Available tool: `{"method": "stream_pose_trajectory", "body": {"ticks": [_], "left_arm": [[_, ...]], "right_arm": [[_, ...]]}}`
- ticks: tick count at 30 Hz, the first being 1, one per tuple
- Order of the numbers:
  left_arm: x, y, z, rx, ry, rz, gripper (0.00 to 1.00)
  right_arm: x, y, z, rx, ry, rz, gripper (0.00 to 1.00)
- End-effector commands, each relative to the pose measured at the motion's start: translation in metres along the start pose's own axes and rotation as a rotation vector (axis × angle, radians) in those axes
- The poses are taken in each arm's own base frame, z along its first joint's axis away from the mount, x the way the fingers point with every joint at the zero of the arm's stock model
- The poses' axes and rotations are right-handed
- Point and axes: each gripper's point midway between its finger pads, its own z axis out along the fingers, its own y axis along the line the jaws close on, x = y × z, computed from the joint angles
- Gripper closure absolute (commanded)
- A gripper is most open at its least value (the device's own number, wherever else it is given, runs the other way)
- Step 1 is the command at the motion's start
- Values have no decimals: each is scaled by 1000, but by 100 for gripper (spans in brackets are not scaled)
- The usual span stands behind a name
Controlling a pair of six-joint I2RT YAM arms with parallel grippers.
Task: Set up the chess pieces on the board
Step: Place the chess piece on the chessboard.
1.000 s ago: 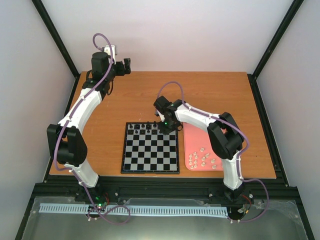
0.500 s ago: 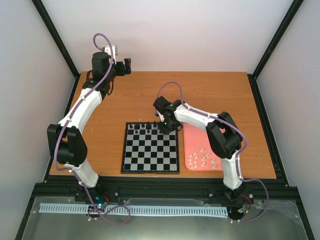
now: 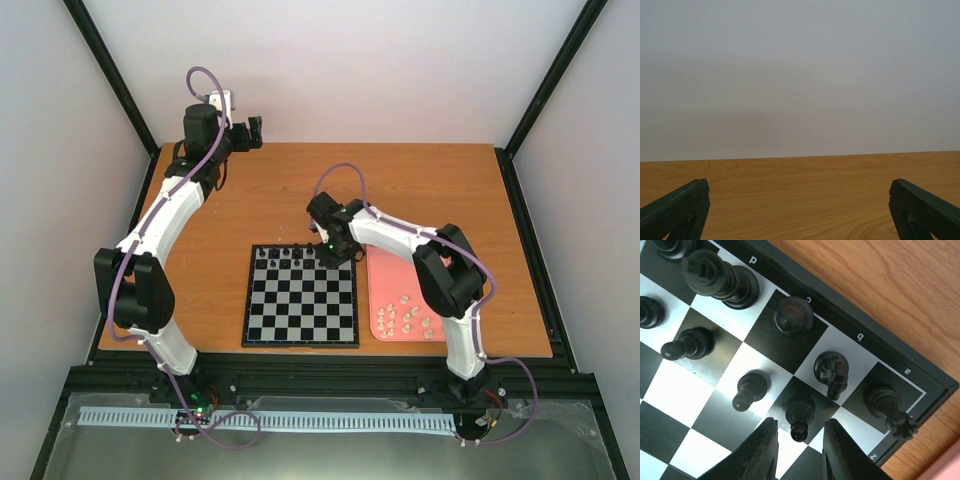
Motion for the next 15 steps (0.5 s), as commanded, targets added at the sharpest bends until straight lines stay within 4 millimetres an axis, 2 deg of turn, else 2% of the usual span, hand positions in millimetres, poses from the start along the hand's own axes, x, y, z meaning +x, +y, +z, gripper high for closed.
{"method": "stream_pose_trajectory", "body": {"ticks": [1,5,8,11,15], "left_arm": [[-18,-5,-2,4,-36,11,0],[-18,-5,-2,5,-36,11,0],[-18,-5,-1,6,-36,10,0],[-18,-5,-1,7,-36,10,0],[-18,-5,-2,6,-37,12,1]], "right_arm": [[-10,6,-29,-16,-80,-22,68],[-12,5,-45,-12,-111,-23,66],[-12,-4,-62,34,-144,-10,61],[-10,-24,-72,101,-171,25,55],[0,-65,-63,140,-156,129,51]]}}
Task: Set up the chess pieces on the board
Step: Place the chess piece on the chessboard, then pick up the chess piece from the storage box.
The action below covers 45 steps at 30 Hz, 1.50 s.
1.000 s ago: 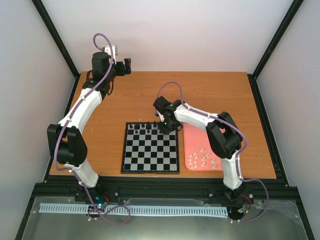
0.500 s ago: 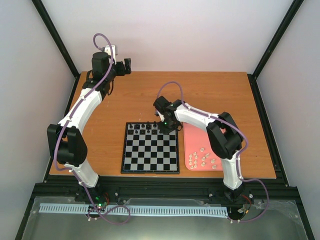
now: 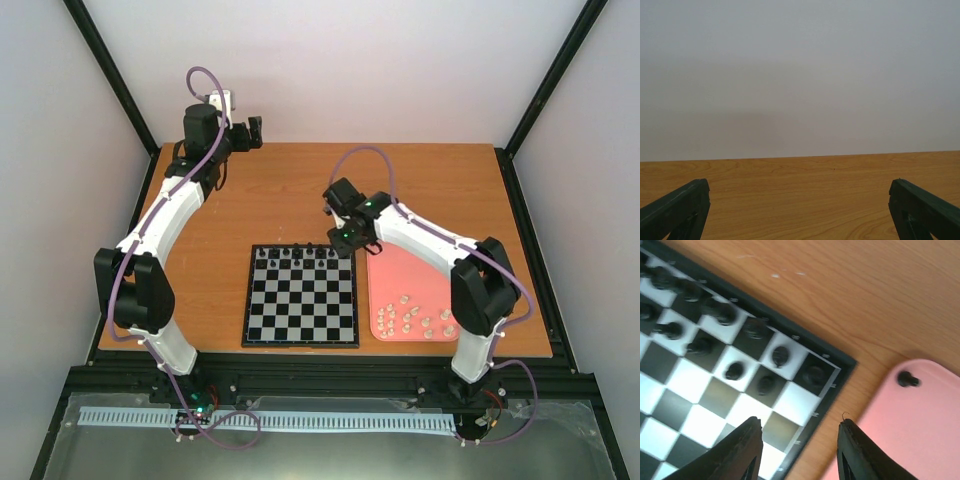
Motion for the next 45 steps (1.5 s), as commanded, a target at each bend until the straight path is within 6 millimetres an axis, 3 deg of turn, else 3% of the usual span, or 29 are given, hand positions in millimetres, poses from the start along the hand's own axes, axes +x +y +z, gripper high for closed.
{"method": "stream_pose_trajectory", "body": {"ticks": [1,5,10,19,34,38,42,45], "left_arm": [[-19,-5,-2,6,-38,12,0],[-18,-6,1,10,-35,11,0],[-17,-7,1,14,-32,12,0],[-16,-6,3,11,-29,12,0],[-14,-5,6,6,-25,13,0],[-13,-4,6,4,-23,13,0],[-13,-4,6,4,-23,13,0],[-13,-4,6,3,-22,13,0]], "right_arm": [[14,-56,10,97,13,124,51],[20,-89,27,129,25,205,51],[22,-110,50,126,61,252,51],[16,-113,72,108,85,252,53],[15,-122,84,106,102,268,64],[15,-120,85,94,104,267,70],[17,-118,89,81,116,265,87],[16,-118,88,80,116,263,91]]}}
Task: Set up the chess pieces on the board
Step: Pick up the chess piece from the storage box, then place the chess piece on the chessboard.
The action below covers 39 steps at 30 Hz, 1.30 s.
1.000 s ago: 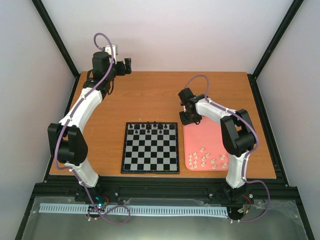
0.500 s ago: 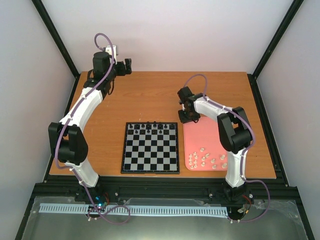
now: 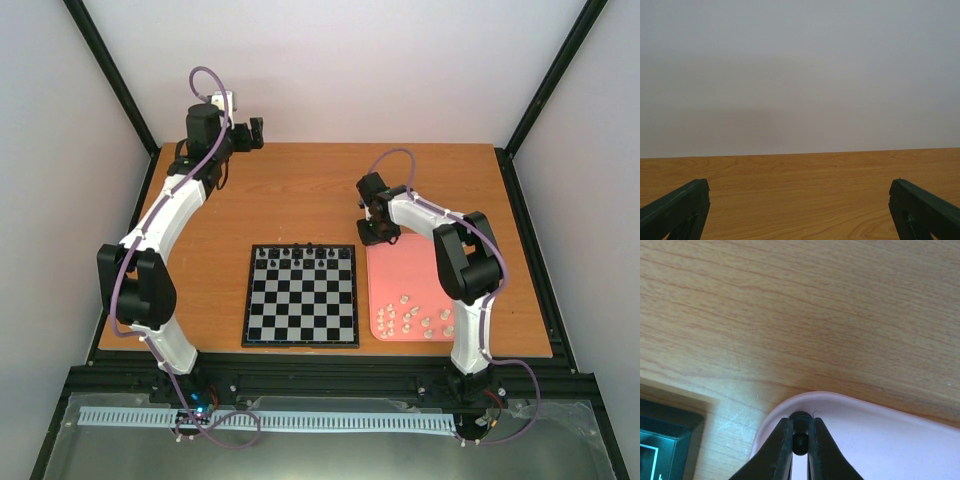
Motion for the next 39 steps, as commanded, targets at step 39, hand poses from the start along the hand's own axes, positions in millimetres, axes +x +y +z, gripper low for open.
{"method": "stream_pose_trajectory", "body": {"ticks": [39], "left_arm": [[-19,-4,0,-7,-38,13,0]], "right_arm": [[48,110,-52,-107,-8,-183,92]]}}
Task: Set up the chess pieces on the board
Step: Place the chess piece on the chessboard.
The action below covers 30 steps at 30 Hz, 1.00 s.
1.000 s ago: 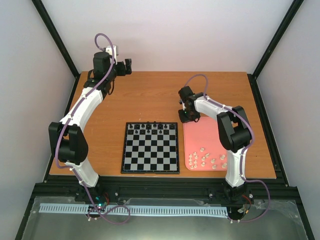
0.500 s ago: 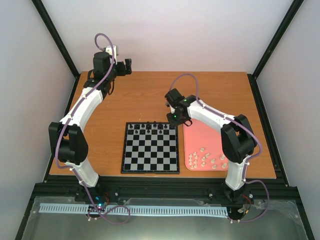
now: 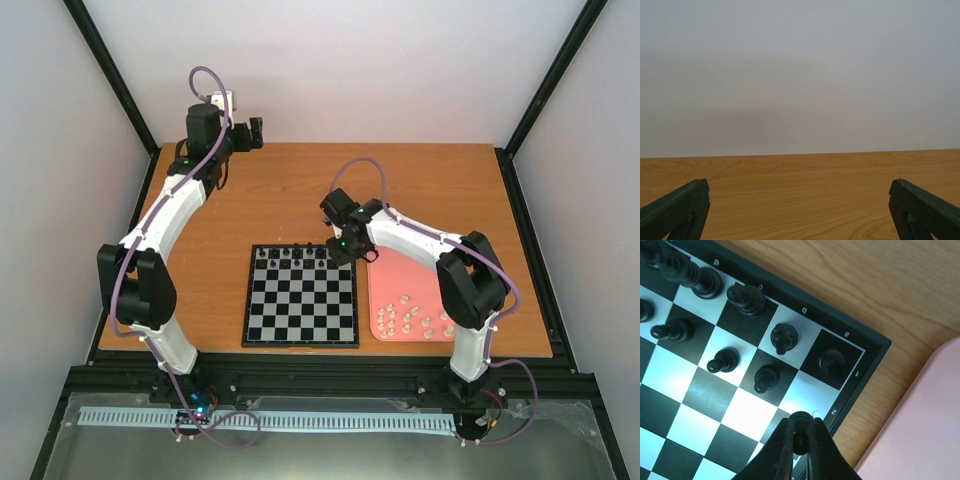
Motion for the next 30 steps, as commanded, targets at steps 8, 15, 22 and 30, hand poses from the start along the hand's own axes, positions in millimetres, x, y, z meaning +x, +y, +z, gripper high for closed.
{"method": "stream_pose_trajectory", "body": {"ticks": [8,15,22,30], "left_arm": [[-18,-7,0,11,-34,12,0],[-17,-9,2,17,-30,11,0],[-17,-8,2,13,-30,14,0],[-16,-8,3,12,-27,15,0]], "right_arm": [[11,7,18,-16,30,-4,92],[14,2,27,9,40,-4,92],[12,-1,31,11,24,6,92],[12,-5,39,19,21,8,92]]}}
